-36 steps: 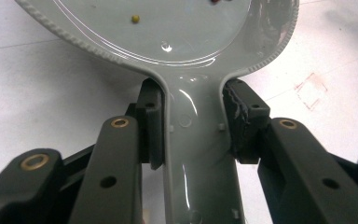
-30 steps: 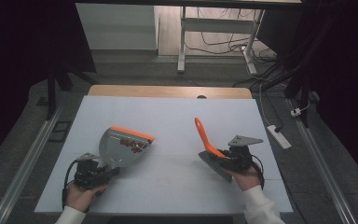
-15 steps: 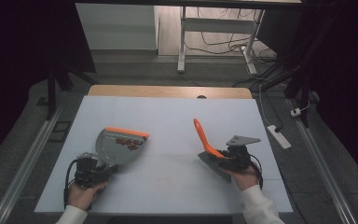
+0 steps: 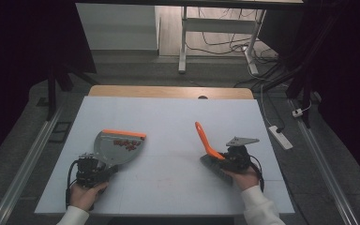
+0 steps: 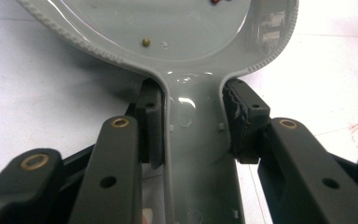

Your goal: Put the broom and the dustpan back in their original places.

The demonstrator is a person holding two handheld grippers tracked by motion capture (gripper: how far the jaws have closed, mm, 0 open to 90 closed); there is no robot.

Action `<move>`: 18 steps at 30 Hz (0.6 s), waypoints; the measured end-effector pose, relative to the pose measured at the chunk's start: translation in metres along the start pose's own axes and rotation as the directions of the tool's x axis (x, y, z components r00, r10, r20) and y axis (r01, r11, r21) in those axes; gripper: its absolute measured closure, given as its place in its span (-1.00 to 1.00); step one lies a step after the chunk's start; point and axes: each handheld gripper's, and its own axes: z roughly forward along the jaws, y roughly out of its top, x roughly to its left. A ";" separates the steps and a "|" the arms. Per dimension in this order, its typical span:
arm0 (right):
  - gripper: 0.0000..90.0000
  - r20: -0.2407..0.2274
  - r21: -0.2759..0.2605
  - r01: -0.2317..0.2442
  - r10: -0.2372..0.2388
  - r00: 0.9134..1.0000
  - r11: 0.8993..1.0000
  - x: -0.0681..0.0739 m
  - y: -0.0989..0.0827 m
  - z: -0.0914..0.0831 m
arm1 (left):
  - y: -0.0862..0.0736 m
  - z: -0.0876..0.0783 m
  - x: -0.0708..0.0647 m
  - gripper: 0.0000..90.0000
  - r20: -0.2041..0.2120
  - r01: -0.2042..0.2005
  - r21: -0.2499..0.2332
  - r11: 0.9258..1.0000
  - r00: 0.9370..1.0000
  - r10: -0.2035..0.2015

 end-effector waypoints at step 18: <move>0.41 0.047 0.017 -0.077 0.076 0.996 0.997 -0.026 -0.007 0.001 | -0.002 0.003 0.000 0.36 -0.003 -0.005 0.012 1.000 1.000 0.005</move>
